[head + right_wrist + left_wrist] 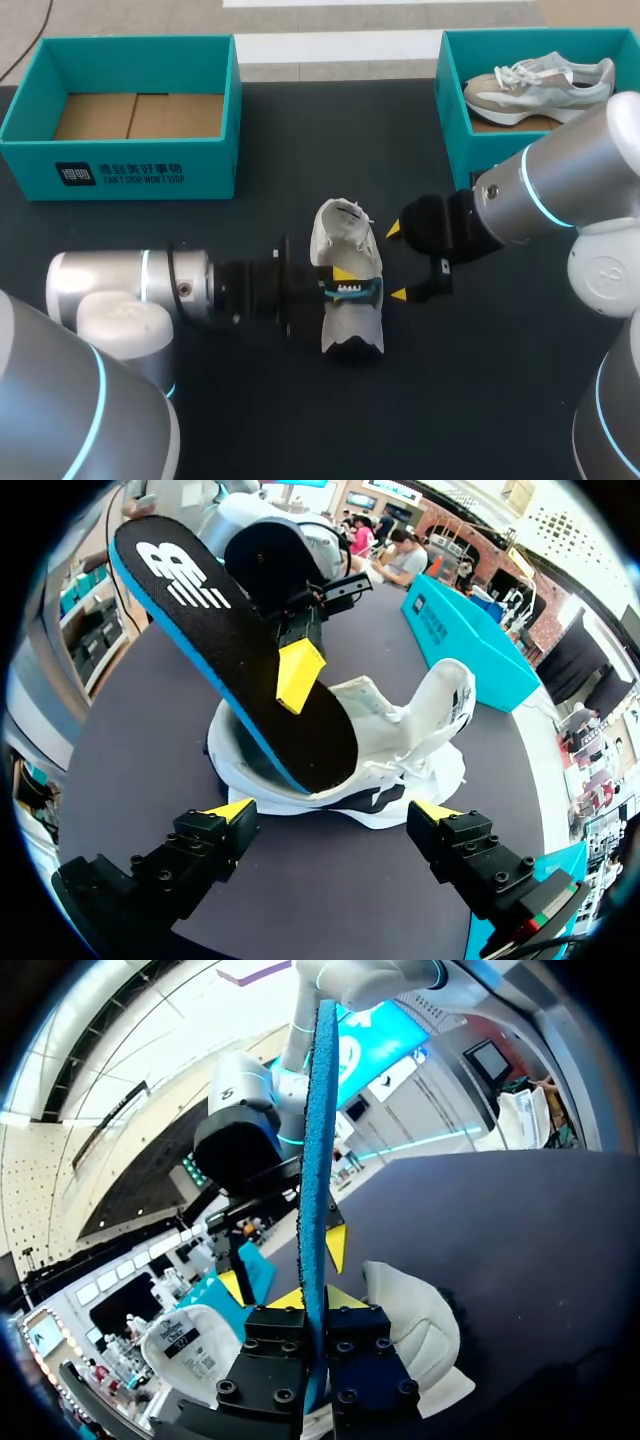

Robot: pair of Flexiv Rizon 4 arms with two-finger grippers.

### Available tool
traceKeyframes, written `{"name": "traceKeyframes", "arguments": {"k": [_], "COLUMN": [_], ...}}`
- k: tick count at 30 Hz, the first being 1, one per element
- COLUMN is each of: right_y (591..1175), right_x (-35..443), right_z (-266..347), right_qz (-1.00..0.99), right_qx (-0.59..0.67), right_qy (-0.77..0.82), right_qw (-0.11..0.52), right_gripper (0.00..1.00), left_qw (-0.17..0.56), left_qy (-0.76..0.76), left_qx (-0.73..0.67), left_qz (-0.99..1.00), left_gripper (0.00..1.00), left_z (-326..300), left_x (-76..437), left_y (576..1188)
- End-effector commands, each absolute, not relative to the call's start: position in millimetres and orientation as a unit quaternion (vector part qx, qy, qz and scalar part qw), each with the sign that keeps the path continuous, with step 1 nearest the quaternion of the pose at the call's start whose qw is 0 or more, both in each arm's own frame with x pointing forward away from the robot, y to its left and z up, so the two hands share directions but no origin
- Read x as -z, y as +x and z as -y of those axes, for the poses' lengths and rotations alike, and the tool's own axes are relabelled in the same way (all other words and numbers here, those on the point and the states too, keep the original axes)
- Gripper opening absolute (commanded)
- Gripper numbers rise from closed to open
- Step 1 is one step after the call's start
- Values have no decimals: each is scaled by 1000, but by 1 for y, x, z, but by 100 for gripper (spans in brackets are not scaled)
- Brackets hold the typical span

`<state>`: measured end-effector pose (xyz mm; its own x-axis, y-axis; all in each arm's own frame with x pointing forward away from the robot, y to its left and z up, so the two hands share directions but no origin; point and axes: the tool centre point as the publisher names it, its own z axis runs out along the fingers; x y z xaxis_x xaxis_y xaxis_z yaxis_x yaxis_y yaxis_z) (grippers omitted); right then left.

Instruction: Take the shoe out of the shoebox, open the shoe tongue, remove and reinsert the insole, then place the shoe into the shoebox

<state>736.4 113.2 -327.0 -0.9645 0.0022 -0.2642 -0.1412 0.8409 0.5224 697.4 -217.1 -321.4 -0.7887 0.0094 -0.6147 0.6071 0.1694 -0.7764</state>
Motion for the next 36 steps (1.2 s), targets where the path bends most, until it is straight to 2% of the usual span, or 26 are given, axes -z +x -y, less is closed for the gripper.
{"name": "traceKeyframes", "arguments": {"k": [1, 15, 19, 20, 21, 23, 36], "right_y": [735, 735, 735, 735, 735, 735, 735], "right_x": [328, 328, 328, 328, 328, 328, 328], "right_z": [-115, -115, -115, -115, -115, -115, -115], "right_qz": [-951, -951, -951, -951, -951, -951, -951], "right_qx": [-278, -278, -278, -278, -278, -278, -278], "right_qy": [-36, -36, -36, -36, -36, -36, -36], "right_qw": [130, 130, 130, 130, 130, 130, 130], "right_gripper": [100, 100, 100, 100, 100, 100, 100], "left_qw": [245, 238, 241, 244, 246, 254, 275], "left_qy": [219, 237, 231, 230, 228, 226, 232], "left_qx": [597, 555, 559, 559, 561, 563, 579], "left_qz": [-732, -761, -759, -758, -757, -754, -732], "left_gripper": [0, 0, 0, 4, 23, 36, 42], "left_z": [225, 231, 226, 225, 223, 220, 212], "left_x": [330, 366, 363, 361, 358, 352, 319], "left_y": [701, 730, 725, 724, 723, 721, 707]}}
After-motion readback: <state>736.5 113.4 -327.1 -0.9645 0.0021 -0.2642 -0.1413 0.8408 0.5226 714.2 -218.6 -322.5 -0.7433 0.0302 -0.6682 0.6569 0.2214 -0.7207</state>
